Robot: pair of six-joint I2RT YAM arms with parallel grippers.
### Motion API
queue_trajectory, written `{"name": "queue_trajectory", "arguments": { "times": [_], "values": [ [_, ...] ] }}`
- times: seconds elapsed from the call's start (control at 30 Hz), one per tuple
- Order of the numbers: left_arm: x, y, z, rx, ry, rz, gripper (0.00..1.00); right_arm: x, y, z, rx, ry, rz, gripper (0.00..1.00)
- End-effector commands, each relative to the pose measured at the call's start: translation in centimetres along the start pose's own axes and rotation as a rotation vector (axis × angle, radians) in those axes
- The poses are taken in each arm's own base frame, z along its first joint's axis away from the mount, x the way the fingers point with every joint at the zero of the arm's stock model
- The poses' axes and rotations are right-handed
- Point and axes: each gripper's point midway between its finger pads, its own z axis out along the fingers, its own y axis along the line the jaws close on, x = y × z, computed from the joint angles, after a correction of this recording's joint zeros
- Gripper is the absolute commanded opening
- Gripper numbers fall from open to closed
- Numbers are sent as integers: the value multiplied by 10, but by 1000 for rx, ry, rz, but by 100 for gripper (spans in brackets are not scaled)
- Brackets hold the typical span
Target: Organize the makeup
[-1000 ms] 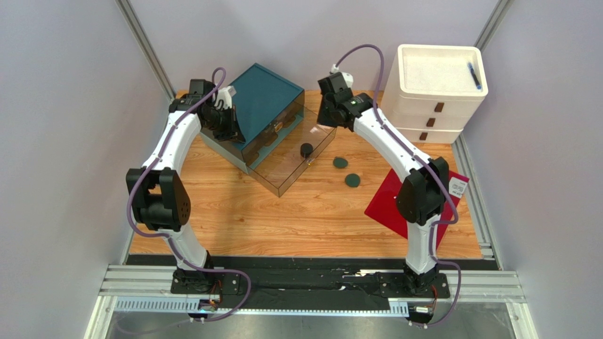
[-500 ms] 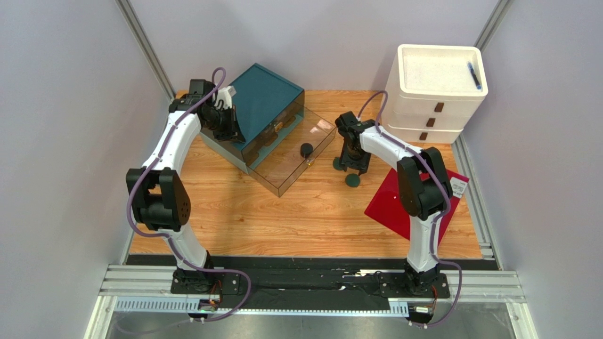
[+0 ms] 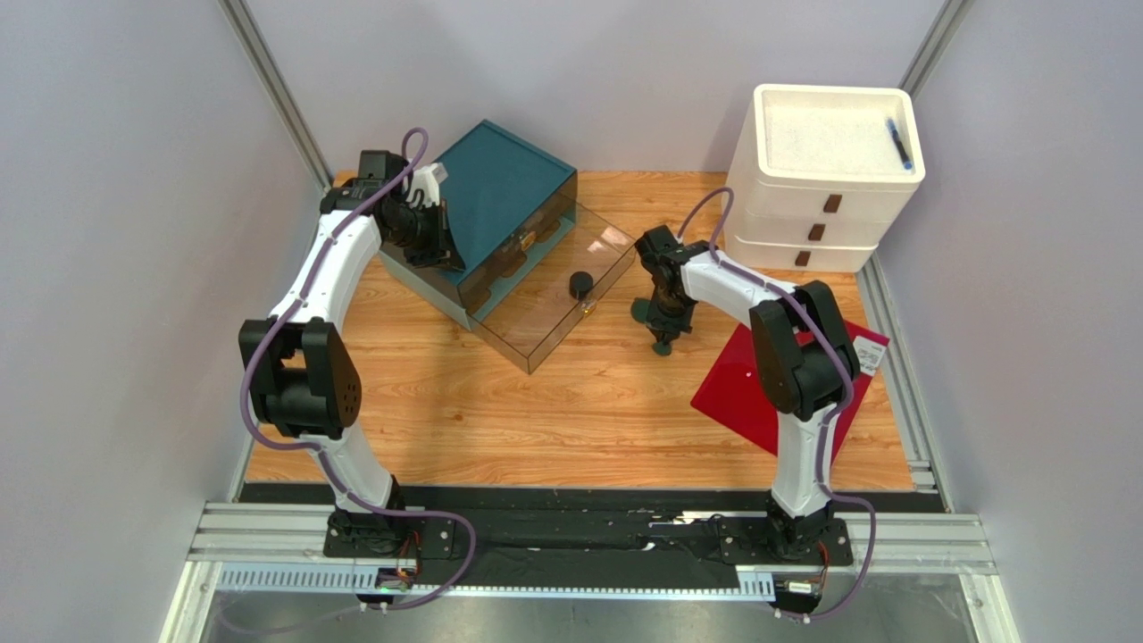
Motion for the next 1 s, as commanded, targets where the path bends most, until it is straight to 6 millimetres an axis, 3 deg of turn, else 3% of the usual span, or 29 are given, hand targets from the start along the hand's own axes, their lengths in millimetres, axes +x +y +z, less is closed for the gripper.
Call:
{"name": "queue_trajectory", "arguments": {
  "times": [0.0,0.1,0.2,0.33,0.47,0.53,0.6,0.73,0.77,0.8,0.83,0.9,0.93,0.97],
  "values": [
    [111,52,23,-189,439,-92,0,19,-11,12,36,42,3,0],
    [111,51,22,-187,439,-94,0,5,-7,-9,0,-15,3,0],
    [110,50,21,-187,436,-93,0,-17,7,-44,-83,-97,10,0],
    [109,50,21,-184,435,-91,0,-48,42,-99,-264,-208,-2,0],
    [109,50,22,-183,434,-95,0,-61,88,-146,-437,-276,-58,0],
    [110,50,22,-181,436,-94,0,-57,109,-150,-492,-263,-99,0],
    [111,50,23,-178,439,-94,0,-49,139,-167,-573,-249,-142,0],
    [111,50,24,-178,439,-93,0,-22,186,-156,-624,-159,-221,0],
    [111,50,24,-179,440,-93,0,-12,196,-156,-634,-148,-247,1],
    [111,50,24,-178,437,-92,0,-14,206,-163,-653,-163,-256,2],
    [111,50,24,-178,439,-94,0,-9,213,-151,-644,-143,-269,6],
    [111,49,24,-170,438,-93,0,-7,228,-159,-687,-134,-289,14],
    [111,48,24,-167,439,-94,0,-6,231,-157,-679,-137,-295,33],
    [110,48,24,-165,436,-91,0,-7,230,-159,-665,-147,-301,42]
  ]
}}
